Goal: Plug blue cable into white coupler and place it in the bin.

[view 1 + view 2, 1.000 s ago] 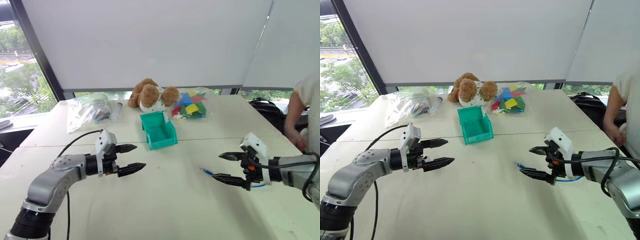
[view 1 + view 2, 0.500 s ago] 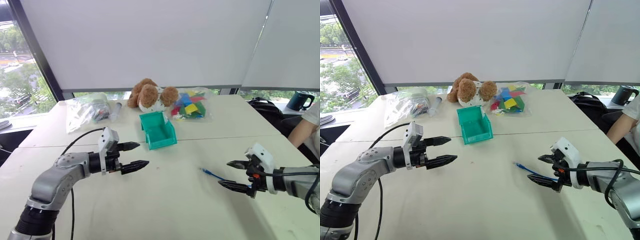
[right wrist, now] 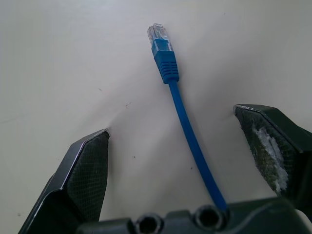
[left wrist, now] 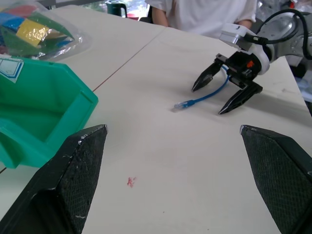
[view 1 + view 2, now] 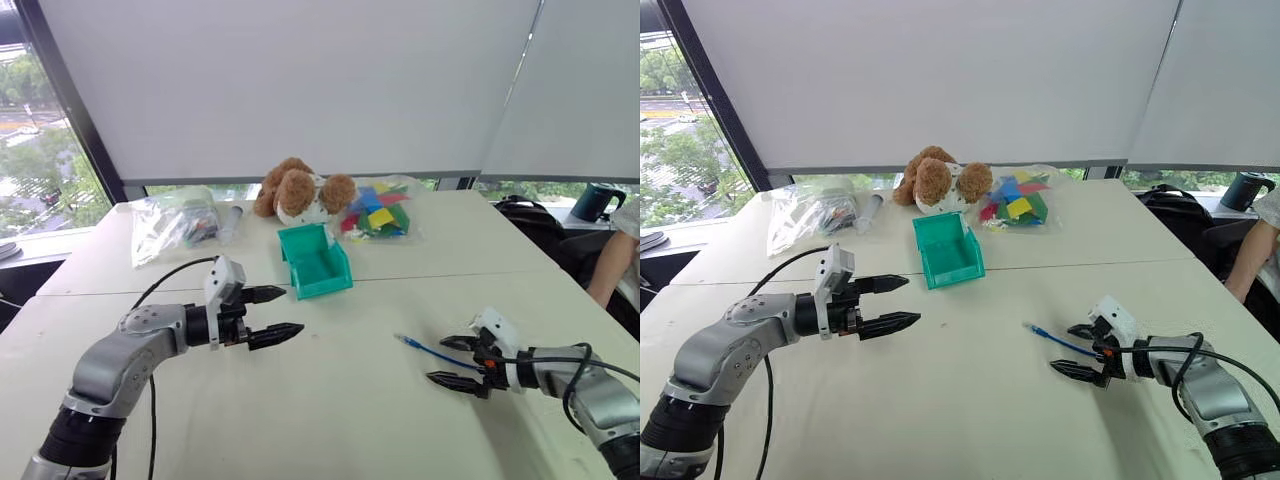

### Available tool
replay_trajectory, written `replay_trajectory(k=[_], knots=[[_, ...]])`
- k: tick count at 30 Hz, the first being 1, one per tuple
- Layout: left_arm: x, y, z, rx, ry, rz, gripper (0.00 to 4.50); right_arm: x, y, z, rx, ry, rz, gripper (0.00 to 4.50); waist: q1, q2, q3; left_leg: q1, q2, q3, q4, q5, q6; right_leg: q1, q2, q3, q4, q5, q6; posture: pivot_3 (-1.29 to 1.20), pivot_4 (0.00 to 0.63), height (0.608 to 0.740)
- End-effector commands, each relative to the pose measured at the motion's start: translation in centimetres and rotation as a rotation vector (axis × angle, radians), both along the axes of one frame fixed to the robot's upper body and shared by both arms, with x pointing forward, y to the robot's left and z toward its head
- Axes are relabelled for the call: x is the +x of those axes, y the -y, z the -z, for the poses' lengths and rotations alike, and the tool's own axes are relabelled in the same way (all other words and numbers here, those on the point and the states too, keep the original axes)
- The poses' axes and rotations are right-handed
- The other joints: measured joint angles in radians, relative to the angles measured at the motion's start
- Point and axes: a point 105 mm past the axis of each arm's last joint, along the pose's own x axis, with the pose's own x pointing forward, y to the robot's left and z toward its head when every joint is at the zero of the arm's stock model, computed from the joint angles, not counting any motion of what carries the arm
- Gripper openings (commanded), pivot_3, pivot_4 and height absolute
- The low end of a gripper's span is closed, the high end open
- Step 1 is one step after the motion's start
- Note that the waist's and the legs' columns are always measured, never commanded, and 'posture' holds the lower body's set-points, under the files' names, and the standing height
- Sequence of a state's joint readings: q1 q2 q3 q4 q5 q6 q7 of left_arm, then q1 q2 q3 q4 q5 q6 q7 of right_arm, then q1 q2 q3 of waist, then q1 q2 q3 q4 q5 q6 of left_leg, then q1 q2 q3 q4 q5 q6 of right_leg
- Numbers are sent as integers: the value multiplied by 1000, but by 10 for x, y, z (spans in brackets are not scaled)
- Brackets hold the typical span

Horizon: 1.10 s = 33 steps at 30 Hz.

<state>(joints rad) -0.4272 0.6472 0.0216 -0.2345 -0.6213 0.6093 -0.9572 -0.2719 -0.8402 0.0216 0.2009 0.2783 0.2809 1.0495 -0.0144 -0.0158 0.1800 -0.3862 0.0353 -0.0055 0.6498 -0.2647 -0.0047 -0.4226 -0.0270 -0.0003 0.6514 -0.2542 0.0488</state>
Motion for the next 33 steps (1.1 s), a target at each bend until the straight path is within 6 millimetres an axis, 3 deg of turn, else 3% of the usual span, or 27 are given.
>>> replay_trajectory(k=[1,2,8,10,13,19,23,27,30,33], knots=[[-2,-2,-11,-6,42,-6,4500,-2,4,19,-42,-62,4,3930,0,-1,0,1,0,0,0,0,0,1,0,0,0,0,0,0,150,740],[-2,-3,-11,-6,43,-7,4500,-1,4,21,-46,-65,0,3622,0,-1,-1,1,0,0,0,0,0,2,0,0,0,0,0,0,150,740],[-2,-4,-11,-3,46,-12,4500,3,-4,17,-17,-68,-29,650,0,-1,-1,6,0,0,-1,0,0,5,0,0,0,0,0,0,150,740],[-3,-4,-11,-1,46,-13,4500,5,-13,13,-15,-60,-67,20,-1,-1,-1,9,0,0,-1,0,0,9,0,0,-1,0,0,0,150,740],[-3,-4,-11,1,45,-14,4500,9,-42,-1,-8,-28,-175,20,-5,-1,-1,13,0,0,-2,0,0,12,0,0,-1,-1,-1,0,150,740],[-4,-3,-11,7,39,-2,4500,6,-129,-18,-49,24,-508,20,-5,1,1,11,2,-1,-3,0,0,9,2,0,0,-1,0,0,150,740],[-6,-2,-9,15,33,8,4500,11,-158,-9,-109,31,-613,20,5,1,1,10,2,0,-3,0,0,9,1,-1,-1,-1,0,0,150,740],[-12,-1,3,36,2,25,4500,27,-168,6,-243,52,-668,20,1,1,1,9,0,0,-3,0,0,9,-1,0,-2,-1,0,0,150,740],[-16,-1,18,42,-41,49,4500,32,-170,5,-276,74,-695,972,-2,1,1,11,0,1,-3,0,0,10,-1,0,-2,-1,0,0,150,740],[-16,2,29,73,-54,86,4500,30,-167,-1,-280,89,-709,2485,5,1,1,11,0,-1,-3,0,0,10,-1,-1,-1,-1,-1,0,150,740]])
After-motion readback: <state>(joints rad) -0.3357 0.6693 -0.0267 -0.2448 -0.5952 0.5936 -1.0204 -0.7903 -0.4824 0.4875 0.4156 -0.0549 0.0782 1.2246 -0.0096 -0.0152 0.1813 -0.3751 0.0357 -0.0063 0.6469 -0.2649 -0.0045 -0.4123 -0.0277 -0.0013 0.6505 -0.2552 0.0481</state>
